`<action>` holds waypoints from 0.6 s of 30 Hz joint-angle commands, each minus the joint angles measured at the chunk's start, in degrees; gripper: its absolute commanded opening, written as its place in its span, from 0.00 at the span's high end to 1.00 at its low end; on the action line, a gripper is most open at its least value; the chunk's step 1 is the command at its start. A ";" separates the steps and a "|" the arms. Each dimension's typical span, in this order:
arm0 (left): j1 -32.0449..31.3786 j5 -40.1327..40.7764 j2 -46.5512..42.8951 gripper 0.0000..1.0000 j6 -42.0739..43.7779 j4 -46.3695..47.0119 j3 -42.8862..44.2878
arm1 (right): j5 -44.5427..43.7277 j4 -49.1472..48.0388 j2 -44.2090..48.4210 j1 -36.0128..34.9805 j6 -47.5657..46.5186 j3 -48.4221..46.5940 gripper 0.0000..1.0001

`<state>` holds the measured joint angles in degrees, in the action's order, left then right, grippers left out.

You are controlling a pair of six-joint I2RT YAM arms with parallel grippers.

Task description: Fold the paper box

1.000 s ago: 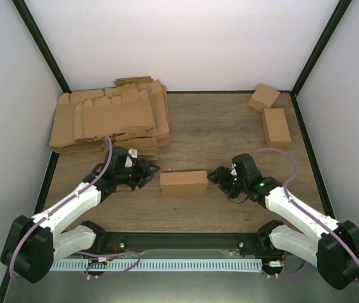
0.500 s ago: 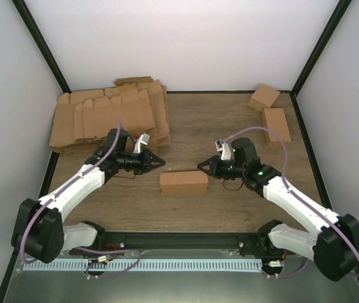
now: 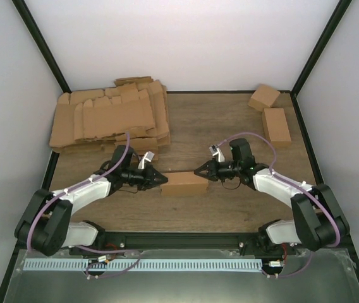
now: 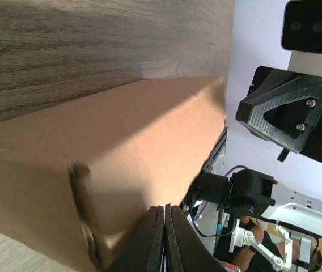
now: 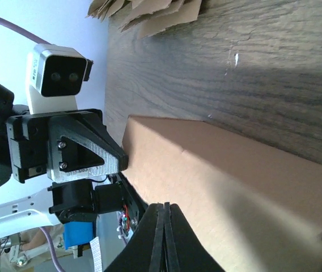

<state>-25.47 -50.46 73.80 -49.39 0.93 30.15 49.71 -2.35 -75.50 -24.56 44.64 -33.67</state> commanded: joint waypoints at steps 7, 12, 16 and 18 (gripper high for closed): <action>-0.27 1.73 4.63 0.96 1.66 4.79 -3.35 | 2.67 -2.36 -5.41 2.97 -4.01 2.49 0.99; -0.28 1.59 8.43 0.96 1.74 6.84 -4.78 | 0.36 -0.62 -6.43 2.99 -4.10 2.72 0.99; -0.26 2.91 7.03 0.96 2.36 3.31 -3.60 | -0.41 2.61 -5.04 3.02 -5.38 0.66 0.99; -0.23 4.45 4.84 0.96 3.98 -1.21 -1.47 | -1.08 4.77 -3.76 2.98 -6.05 -0.88 0.99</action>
<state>-25.39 -52.77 79.29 -48.97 10.41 28.08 52.51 -4.38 -80.40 -21.76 40.99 -32.12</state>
